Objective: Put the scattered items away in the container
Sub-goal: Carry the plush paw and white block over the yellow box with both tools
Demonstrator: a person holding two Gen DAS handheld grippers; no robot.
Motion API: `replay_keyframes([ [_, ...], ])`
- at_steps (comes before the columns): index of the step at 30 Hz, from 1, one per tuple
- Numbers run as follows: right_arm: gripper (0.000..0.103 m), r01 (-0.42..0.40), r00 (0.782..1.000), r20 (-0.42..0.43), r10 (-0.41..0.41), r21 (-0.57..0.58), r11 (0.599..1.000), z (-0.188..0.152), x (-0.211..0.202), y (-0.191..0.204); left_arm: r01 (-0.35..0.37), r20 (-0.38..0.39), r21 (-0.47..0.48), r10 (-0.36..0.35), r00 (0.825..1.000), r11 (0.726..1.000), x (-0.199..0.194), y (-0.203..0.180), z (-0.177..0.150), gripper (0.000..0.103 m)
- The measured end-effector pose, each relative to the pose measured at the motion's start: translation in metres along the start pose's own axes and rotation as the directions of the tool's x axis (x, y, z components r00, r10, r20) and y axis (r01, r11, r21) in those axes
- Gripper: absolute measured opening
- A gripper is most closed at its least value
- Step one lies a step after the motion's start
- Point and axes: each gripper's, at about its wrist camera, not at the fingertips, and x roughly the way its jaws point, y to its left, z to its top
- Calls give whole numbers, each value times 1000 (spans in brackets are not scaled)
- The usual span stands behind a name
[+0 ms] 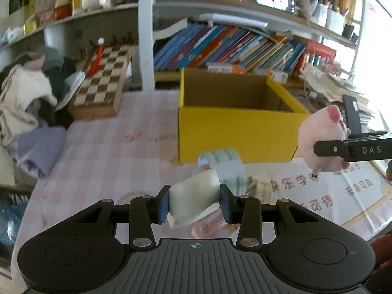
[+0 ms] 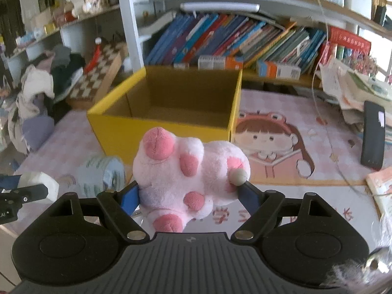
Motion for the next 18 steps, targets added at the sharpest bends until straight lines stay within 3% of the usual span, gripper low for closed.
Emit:
replay_keyframes([
  [9, 82, 4, 994, 112, 3, -61, 998, 24, -11, -6, 10, 90, -10, -9, 996, 1000, -6, -2, 28, 39],
  [18, 82, 5, 977, 213, 21, -121, 993, 54, -14, -13, 8, 175, 64, -19, 984, 998, 1, -14, 68, 39],
])
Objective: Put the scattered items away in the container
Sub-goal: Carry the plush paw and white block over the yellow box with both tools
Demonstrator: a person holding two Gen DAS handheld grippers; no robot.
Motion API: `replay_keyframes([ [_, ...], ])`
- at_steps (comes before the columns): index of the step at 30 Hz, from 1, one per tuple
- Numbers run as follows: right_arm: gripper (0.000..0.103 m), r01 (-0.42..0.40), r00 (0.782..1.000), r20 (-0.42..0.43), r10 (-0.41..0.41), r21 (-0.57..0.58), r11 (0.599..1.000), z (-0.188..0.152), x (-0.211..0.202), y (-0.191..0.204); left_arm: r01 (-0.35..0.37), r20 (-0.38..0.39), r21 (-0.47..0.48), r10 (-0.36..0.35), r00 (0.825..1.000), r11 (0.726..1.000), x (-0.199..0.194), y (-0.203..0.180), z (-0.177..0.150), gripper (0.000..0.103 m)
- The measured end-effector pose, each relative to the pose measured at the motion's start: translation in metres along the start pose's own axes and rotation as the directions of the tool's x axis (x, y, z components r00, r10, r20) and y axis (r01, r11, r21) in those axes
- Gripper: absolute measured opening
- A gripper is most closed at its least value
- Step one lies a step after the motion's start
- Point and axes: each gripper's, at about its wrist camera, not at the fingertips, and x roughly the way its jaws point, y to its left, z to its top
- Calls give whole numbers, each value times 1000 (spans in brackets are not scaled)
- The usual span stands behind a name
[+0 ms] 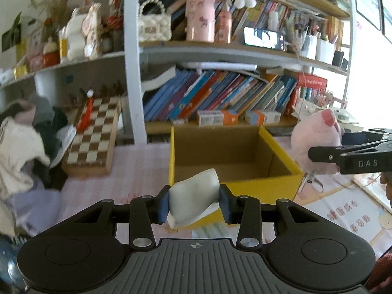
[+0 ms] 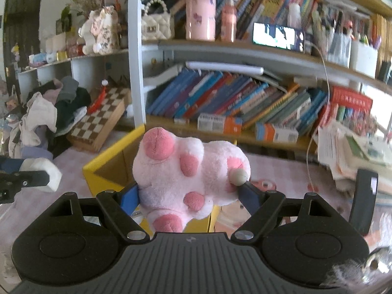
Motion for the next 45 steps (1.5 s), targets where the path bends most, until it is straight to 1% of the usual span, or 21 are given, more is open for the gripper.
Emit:
replay_keyframes([
  [3, 82, -13, 999, 30, 14, -36, 999, 10, 4, 0, 14, 20, 32, -14, 1000, 999, 9, -5, 14, 39],
  [6, 82, -33, 999, 38, 35, -64, 997, 17, 10, -1, 29, 23, 43, -30, 999, 999, 23, -7, 28, 39],
  [9, 82, -55, 998, 18, 56, -89, 995, 25, 27, -3, 45, 21, 48, -46, 999, 998, 42, -11, 40, 39],
  [11, 82, -52, 999, -5, 52, -122, 991, 30, 42, -2, 45, 11, 79, -46, 999, 996, 57, -16, 45, 39],
  [14, 82, -57, 998, -21, 54, -178, 982, 36, 61, 0, 49, -27, 116, -46, 999, 992, 79, -21, 49, 39],
  [18, 82, -83, 996, -56, 72, -233, 969, 39, 89, 3, 48, -91, 182, -32, 995, 982, 105, -27, 48, 39],
  [21, 82, -106, 992, -92, 86, -248, 963, 38, 106, 3, 48, -134, 219, -19, 991, 974, 122, -29, 45, 39],
  [26, 82, -130, 985, -148, 93, -265, 955, 35, 135, 2, 48, -198, 252, 3, 980, 967, 150, -32, 40, 39],
  [29, 82, -147, 978, -184, 97, -281, 948, 31, 151, 1, 46, -229, 274, 18, 973, 961, 164, -32, 38, 39],
  [33, 83, -185, 966, -233, 111, -325, 928, 26, 173, 4, 42, -268, 285, 37, 963, 958, 181, -29, 36, 39],
  [37, 83, -263, 946, -280, 163, -370, 891, 23, 190, 9, 44, -300, 292, 48, 953, 955, 195, -26, 36, 39],
  [38, 83, -277, 942, -288, 175, -364, 889, 24, 194, 9, 45, -311, 293, 50, 949, 955, 200, -26, 36, 39],
  [41, 84, -299, 931, -322, 174, -395, 868, 22, 205, 13, 51, -342, 301, 58, 938, 952, 211, -26, 32, 40],
  [43, 84, -320, 918, -353, 180, -391, 863, 22, 211, 14, 57, -358, 304, 59, 932, 951, 216, -27, 29, 40],
  [45, 84, -332, 914, -359, 189, -396, 856, 22, 210, 14, 66, -365, 311, 56, 929, 948, 220, -30, 27, 41],
])
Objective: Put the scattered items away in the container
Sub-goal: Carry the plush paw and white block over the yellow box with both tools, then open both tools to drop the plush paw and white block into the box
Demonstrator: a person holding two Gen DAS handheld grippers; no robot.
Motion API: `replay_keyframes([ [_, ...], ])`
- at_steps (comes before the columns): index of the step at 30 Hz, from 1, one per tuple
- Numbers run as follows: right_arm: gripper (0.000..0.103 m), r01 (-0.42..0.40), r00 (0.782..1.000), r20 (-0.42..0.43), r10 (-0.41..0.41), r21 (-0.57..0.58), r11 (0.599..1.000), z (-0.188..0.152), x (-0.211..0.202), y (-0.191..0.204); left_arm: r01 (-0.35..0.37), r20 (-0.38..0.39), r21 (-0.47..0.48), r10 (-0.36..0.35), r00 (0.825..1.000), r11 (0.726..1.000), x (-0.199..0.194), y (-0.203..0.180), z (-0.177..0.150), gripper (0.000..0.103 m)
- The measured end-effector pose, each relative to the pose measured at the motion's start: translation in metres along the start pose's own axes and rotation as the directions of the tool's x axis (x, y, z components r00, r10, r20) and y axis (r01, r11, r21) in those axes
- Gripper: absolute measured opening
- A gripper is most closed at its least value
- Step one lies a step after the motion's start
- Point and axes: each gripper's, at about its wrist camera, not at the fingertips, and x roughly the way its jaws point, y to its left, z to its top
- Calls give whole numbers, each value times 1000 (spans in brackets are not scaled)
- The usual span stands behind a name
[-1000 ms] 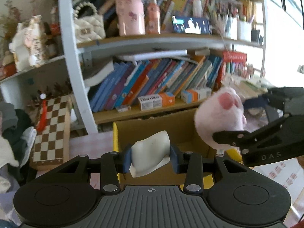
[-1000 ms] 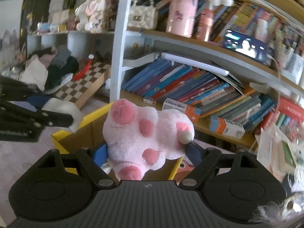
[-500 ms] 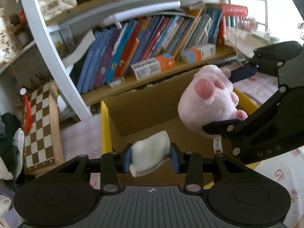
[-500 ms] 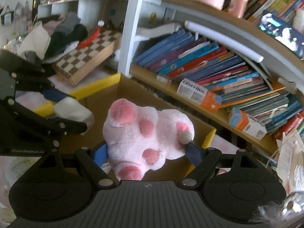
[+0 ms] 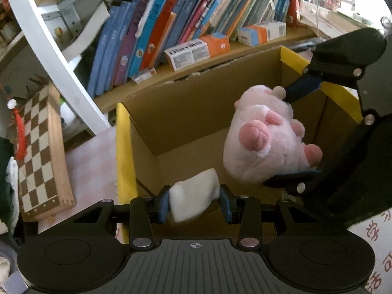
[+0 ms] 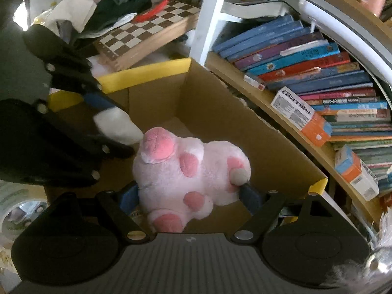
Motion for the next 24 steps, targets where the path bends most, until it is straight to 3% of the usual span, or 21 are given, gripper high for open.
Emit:
replay_keyframes([
  [5, 86, -50, 997, -60, 53, 43, 998, -1, 7, -4, 10, -9, 30, -10, 1000, 999, 5, -8, 2, 44],
  [10, 90, -77, 993, -93, 75, -21, 997, 0, 11, 6, -10, -59, 59, 14, 998, 998, 11, -12, -2, 49],
  [12, 92, -49, 993, -108, 45, -33, 998, 0, 13, 10, -39, -44, 66, 42, 998, 997, 8, -13, -1, 61],
  [15, 94, -42, 992, -123, 38, -31, 999, -2, 15, 13, -65, -33, 56, 67, 997, 996, 5, -9, -1, 72],
  [24, 101, 14, 996, -85, -16, -20, 1000, -4, 9, 11, -75, 51, -20, 76, 996, 997, -15, 9, -1, 76],
])
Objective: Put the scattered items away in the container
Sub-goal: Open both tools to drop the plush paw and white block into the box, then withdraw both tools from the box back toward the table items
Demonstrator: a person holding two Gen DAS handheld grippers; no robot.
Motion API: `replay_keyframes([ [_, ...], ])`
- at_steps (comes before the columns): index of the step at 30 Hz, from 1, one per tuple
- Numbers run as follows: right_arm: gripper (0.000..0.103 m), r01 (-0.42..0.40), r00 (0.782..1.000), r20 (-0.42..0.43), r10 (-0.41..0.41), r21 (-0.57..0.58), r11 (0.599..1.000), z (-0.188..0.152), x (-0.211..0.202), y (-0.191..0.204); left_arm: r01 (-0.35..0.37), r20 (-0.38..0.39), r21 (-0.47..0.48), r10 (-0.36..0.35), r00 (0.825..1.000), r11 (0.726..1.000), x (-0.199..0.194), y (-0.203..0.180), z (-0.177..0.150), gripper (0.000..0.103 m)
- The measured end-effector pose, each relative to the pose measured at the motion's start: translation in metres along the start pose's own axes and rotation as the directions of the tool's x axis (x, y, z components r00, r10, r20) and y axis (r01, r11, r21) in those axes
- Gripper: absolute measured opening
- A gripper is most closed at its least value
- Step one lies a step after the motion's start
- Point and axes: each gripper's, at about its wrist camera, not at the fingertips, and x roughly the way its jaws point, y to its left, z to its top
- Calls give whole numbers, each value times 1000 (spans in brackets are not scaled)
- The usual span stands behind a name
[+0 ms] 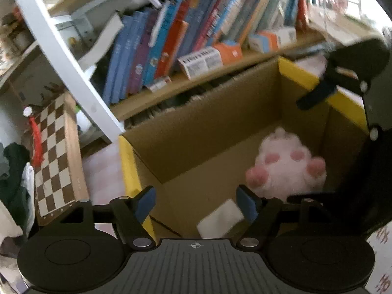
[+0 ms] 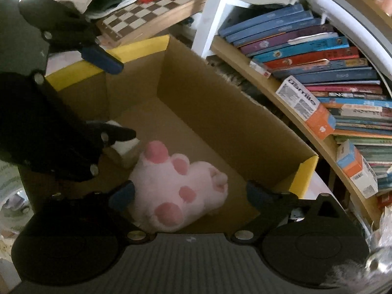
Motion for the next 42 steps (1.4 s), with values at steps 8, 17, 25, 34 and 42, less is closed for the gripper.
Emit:
replay_keyframes([
  [8, 103, 76, 996, 48, -76, -9, 997, 0, -25, -1, -23, 102, -19, 25, 994, 1000, -29, 5, 3, 81],
  [17, 103, 132, 976, 165, -142, 71, 989, 2, -78, 1, -37, 232, -52, 48, 972, 998, -80, 6, 2, 86],
  [25, 103, 129, 953, 243, -181, 215, 968, -13, -130, 4, -38, 313, -108, 70, 947, 993, -133, 6, -14, 87],
  [34, 103, 123, 916, 326, -234, 327, 937, -50, -182, 18, -15, 347, -222, 94, 933, 975, -181, 12, -58, 93],
  [42, 103, 95, 902, 335, -271, 457, 884, -95, -207, 26, -56, 266, -292, 137, 954, 955, -192, 16, -106, 93],
])
